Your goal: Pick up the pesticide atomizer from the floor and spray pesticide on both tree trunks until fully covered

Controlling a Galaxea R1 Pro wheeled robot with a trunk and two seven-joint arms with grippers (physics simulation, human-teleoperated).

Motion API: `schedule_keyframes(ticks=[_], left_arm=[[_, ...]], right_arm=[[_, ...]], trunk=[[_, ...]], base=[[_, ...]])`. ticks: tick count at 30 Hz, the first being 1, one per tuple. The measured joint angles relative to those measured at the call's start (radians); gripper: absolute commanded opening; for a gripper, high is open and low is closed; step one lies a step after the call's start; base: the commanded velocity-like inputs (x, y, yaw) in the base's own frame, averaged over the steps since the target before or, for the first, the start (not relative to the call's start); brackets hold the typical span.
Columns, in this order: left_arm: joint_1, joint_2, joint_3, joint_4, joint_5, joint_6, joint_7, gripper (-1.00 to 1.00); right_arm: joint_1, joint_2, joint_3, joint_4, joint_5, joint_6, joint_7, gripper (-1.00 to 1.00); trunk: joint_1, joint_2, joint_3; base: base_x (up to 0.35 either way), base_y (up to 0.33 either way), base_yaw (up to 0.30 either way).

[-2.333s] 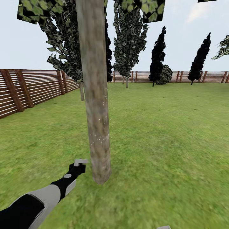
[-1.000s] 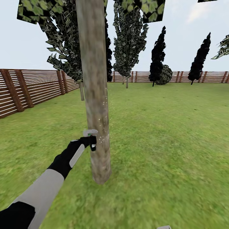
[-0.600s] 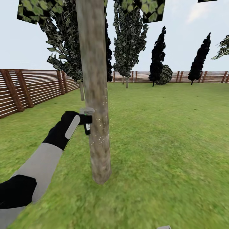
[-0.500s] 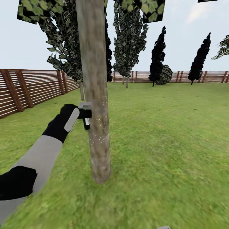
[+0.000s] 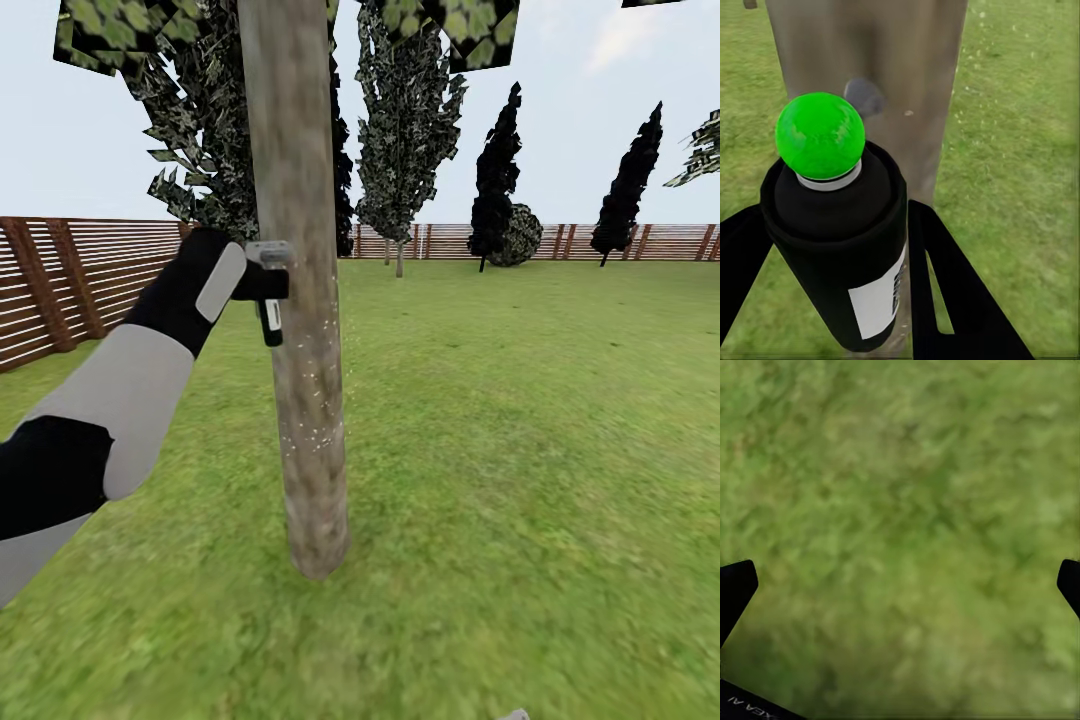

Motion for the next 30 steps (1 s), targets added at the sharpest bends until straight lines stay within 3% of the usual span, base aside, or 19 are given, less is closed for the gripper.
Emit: schedule_keyframes(ticks=[24,30], left_arm=[[-0.001,-0.001,0.000,-0.008,-0.001,0.006,-0.003,-1.00],[-0.088,-0.003,0.000,-0.008,-0.003,0.012,-0.004,-1.00]], right_arm=[[0.045,-0.002,0.001,0.016,0.002,0.003,0.000,1.00],[0.046,-0.002,0.000,0.016,0.002,0.003,0.000,1.00]], trunk=[[0.000,0.000,0.000],[0.000,0.000,0.000]], base=[[0.000,0.000,0.000],[0.000,0.000,0.000]])
